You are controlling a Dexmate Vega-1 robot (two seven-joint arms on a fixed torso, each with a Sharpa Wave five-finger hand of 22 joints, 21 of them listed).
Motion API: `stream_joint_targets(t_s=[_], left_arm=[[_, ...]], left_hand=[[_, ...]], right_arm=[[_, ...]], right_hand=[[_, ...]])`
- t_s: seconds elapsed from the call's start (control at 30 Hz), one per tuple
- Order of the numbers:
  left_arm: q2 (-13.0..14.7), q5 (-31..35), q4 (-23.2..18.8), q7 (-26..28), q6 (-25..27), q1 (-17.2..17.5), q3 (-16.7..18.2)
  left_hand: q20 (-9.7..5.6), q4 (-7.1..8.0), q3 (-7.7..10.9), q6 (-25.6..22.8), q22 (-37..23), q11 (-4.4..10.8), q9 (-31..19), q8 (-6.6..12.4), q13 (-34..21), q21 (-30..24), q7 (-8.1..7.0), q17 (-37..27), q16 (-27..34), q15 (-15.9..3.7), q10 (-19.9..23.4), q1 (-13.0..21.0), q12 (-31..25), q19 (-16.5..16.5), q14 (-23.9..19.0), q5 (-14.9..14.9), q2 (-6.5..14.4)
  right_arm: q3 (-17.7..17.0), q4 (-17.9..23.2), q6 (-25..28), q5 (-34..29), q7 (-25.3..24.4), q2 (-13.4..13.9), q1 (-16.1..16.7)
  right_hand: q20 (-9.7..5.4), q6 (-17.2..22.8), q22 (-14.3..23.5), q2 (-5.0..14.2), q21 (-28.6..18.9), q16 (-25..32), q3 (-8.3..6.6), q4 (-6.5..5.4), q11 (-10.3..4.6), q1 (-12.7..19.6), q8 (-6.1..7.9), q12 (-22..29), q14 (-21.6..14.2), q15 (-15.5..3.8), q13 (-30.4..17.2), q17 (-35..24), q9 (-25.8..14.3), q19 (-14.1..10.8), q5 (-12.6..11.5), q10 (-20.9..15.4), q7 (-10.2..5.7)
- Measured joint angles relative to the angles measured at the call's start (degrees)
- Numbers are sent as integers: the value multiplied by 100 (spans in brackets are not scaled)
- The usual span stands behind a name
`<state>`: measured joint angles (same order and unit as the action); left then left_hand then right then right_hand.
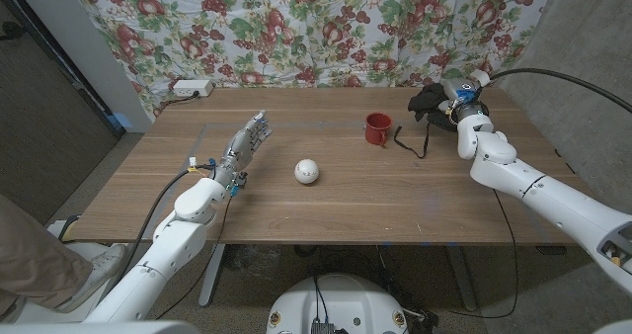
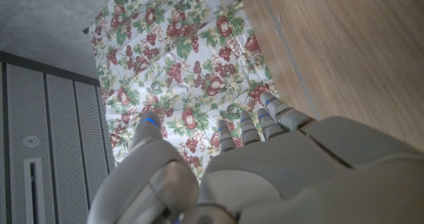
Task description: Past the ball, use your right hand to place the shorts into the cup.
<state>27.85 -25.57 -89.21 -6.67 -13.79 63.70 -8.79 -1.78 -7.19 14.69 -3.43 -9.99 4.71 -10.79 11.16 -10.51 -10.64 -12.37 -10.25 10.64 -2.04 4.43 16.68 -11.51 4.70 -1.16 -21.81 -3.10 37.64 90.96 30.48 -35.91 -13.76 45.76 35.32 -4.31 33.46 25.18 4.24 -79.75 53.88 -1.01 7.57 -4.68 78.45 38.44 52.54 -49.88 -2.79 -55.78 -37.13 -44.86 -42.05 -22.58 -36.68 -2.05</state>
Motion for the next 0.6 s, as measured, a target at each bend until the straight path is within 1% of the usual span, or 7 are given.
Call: stream_joint_targets(t_s=[0.27, 0.43, 0.57, 0.6], left_arm=[[-2, -1, 32, -32, -2, -21, -4], [-4, -1, 66, -42, -2, -45, -4], [-9, 2, 83, -50, -4, -59, -5], [-11, 2, 90, -54, -7, -65, -5]], left_hand=[[0, 0, 0, 0, 0, 0, 0, 0, 0, 0, 0, 0, 0, 0, 0, 0, 0, 0, 0, 0, 0], [0, 0, 0, 0, 0, 0, 0, 0, 0, 0, 0, 0, 0, 0, 0, 0, 0, 0, 0, 0, 0], [0, 0, 0, 0, 0, 0, 0, 0, 0, 0, 0, 0, 0, 0, 0, 0, 0, 0, 0, 15, 0], [0, 0, 0, 0, 0, 0, 0, 0, 0, 0, 0, 0, 0, 0, 0, 0, 0, 0, 0, 21, 0]], right_arm=[[-34, 256, 127, -175, 127, 24, 22], [-73, 443, 171, -279, 226, 42, 45], [-97, 548, 171, -329, 284, 54, 60], [-103, 584, 168, -346, 302, 58, 65]], right_hand=[[0, 31, 75, 0, -1, 0, -26, -25, 27, 0, -17, -3, -14, 14, -3, -26, -1, 0, 0, -27, 32], [21, 31, 130, 0, -1, 34, -60, 9, 27, 0, -17, -8, -20, 20, -58, -27, -1, 20, 29, -27, 32], [20, 31, 172, 0, -2, 55, -115, 0, 27, 0, 15, -9, -20, 20, -89, -27, -2, 20, 46, -27, 32], [0, 31, 182, 0, -2, 59, -115, 0, 27, 0, 16, -9, -20, 20, -89, -27, -3, 41, 46, -27, 32]])
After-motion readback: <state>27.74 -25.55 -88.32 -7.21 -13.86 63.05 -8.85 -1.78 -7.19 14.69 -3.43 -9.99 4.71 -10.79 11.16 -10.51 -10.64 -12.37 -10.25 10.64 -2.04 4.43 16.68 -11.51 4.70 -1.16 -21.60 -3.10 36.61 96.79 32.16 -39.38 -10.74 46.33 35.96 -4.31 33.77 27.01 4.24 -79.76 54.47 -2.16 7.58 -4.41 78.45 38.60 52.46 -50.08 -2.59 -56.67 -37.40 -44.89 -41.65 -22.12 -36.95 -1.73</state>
